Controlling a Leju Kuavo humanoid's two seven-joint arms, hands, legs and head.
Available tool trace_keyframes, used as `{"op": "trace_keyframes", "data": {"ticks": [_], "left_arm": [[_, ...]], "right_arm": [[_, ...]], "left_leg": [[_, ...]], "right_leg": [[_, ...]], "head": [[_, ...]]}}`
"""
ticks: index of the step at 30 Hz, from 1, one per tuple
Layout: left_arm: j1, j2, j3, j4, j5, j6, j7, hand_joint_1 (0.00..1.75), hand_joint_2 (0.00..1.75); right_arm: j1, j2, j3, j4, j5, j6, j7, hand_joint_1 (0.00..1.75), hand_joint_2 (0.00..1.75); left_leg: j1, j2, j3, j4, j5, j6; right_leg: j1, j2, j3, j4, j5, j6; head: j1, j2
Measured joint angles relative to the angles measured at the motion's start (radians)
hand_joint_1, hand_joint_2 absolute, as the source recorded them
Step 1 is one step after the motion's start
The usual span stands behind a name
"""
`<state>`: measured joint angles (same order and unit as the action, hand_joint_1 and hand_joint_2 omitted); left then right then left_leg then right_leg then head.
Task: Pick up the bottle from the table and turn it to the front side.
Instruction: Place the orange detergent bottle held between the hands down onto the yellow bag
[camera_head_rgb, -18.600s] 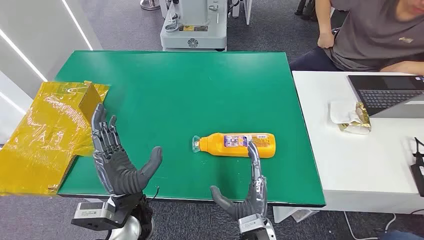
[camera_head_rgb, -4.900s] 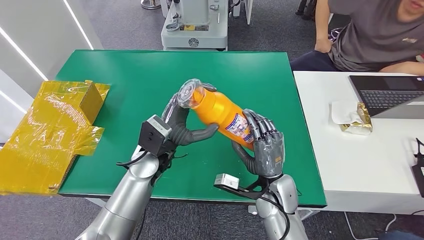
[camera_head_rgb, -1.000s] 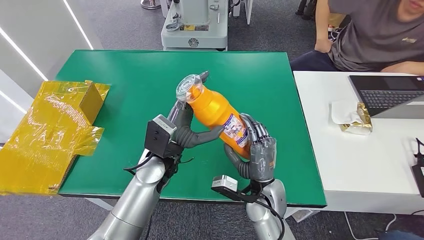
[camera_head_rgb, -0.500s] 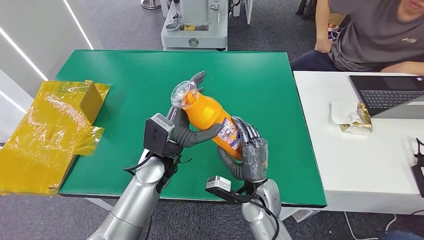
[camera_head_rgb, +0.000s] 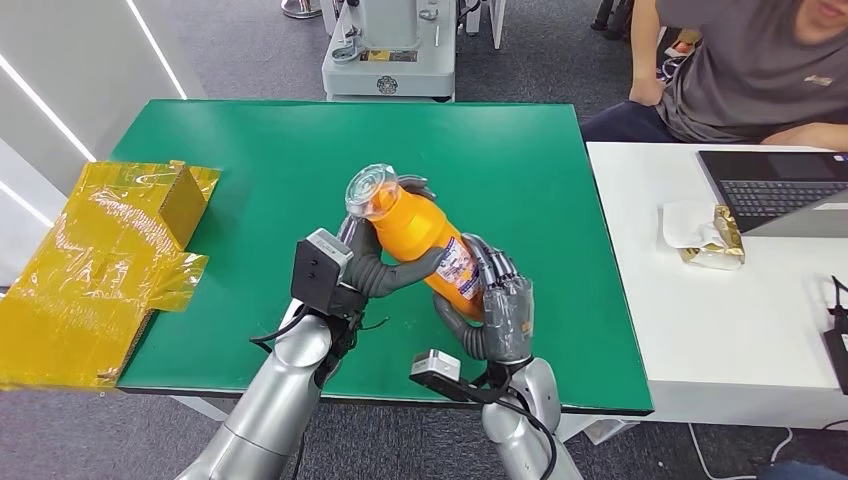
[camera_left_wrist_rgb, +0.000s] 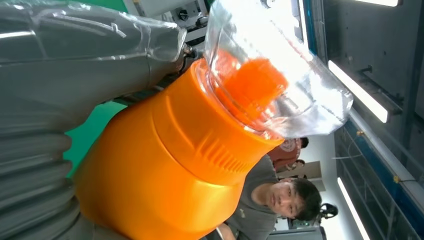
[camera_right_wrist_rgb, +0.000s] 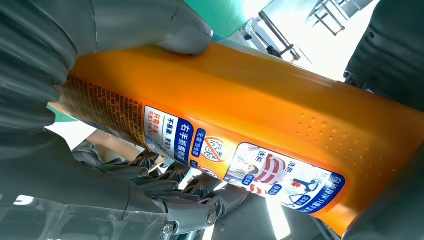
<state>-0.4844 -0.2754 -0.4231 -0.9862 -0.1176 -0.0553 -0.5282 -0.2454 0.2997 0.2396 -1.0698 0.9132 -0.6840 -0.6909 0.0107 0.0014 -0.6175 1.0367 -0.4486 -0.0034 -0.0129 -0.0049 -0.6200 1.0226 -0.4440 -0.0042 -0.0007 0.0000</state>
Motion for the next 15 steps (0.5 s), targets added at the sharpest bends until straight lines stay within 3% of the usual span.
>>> {"op": "trace_keyframes", "data": {"ticks": [13,14,15], "left_arm": [[-0.001,0.0,0.001,0.005,0.0,0.002,-0.007,1.75,1.75],[-0.001,0.0,0.002,0.005,0.0,0.002,-0.007,1.75,1.75],[-0.001,0.0,0.002,0.005,0.0,0.003,-0.007,1.75,1.75]], "right_arm": [[0.0,0.0,0.0,0.001,0.004,0.0,-0.001,1.75,1.75],[0.0,0.0,0.0,0.002,0.006,0.0,-0.001,1.44,1.75],[0.0,0.0,0.0,0.003,0.007,0.0,-0.001,1.0,1.75]], "left_leg": [[0.0,0.0,0.0,0.0,0.0,0.0],[0.0,0.0,0.0,0.0,0.0,0.0],[0.0,0.0,0.0,0.0,0.0,0.0]], "right_leg": [[0.0,0.0,0.0,0.0,0.0,0.0],[0.0,0.0,0.0,0.0,0.0,0.0],[0.0,0.0,0.0,0.0,0.0,0.0]], "head": [[0.0,0.0],[0.0,0.0],[0.0,0.0]]}}
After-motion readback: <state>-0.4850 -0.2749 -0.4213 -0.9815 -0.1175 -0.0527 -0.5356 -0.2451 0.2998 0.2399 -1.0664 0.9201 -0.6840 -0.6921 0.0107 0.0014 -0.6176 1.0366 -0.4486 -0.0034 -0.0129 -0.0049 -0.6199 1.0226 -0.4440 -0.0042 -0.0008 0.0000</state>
